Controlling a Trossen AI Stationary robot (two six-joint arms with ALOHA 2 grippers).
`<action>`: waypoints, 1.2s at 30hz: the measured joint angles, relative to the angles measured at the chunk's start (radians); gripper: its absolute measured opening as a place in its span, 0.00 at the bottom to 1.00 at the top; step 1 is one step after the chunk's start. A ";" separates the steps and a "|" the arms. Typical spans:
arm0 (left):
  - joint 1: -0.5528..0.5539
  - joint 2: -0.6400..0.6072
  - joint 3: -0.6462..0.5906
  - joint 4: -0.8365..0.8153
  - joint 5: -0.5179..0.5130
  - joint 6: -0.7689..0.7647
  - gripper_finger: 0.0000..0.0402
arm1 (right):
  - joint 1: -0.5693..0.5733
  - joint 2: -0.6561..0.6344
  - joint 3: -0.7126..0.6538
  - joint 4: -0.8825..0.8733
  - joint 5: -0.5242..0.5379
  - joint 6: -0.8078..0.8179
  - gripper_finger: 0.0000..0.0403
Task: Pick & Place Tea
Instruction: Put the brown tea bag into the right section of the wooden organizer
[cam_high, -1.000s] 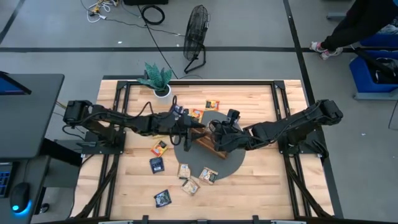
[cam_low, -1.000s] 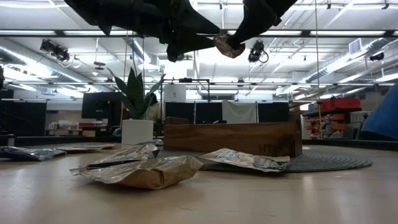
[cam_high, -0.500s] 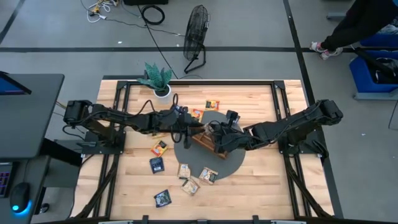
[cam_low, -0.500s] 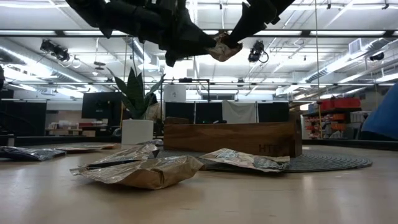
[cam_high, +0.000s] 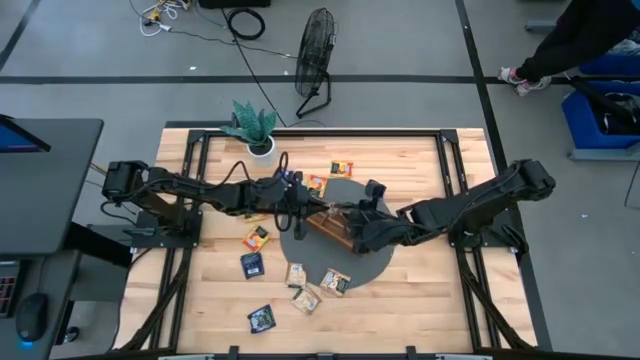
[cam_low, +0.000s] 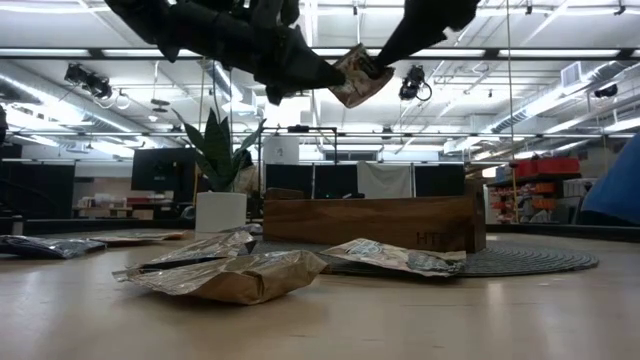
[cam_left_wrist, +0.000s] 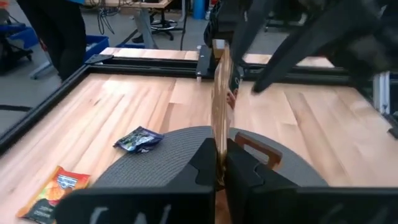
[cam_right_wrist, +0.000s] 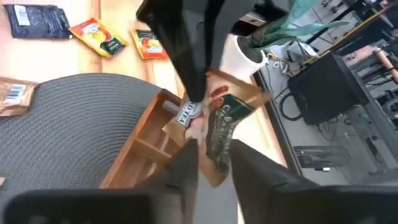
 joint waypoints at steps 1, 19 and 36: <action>-0.003 0.000 0.000 0.000 -0.002 0.007 0.02 | 0.005 -0.013 0.000 -0.006 -0.001 0.007 0.31; -0.067 0.000 0.000 0.142 -0.004 0.271 0.02 | -0.024 -0.178 0.000 -0.023 -0.292 0.071 0.50; -0.066 0.000 0.000 0.154 0.002 0.289 0.03 | -0.083 -0.169 0.000 -0.004 -0.395 0.073 0.42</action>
